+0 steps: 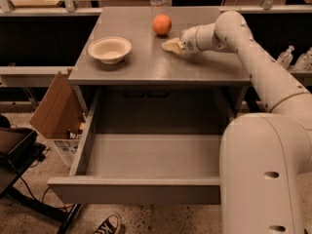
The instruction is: Place orange into top drawer
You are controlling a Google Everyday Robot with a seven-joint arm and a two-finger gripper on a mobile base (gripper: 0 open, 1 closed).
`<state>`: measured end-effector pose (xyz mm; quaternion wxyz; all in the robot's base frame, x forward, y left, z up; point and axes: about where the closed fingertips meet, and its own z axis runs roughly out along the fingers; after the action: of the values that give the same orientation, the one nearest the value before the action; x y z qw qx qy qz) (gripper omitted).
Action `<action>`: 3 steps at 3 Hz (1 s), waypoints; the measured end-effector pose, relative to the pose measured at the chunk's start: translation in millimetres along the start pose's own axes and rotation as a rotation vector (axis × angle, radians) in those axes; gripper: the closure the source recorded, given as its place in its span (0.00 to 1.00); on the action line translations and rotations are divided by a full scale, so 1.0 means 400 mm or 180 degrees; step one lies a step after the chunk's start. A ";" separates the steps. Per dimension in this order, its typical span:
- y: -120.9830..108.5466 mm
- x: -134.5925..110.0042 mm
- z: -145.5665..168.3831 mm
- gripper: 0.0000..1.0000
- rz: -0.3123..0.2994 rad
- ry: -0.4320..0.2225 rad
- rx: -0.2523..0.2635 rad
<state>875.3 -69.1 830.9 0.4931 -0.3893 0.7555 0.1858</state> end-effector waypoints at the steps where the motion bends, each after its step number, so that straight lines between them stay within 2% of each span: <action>1: 0.000 -0.005 -0.002 0.00 0.0000 0.0000 -0.0001; 3: 0.000 -0.005 -0.002 0.00 0.0000 0.0000 0.0000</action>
Offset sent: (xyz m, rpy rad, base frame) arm 0.0000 0.0000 0.0005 0.0000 0.0000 0.0000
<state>875.3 -69.0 833.0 0.4930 -0.3893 0.7555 0.1859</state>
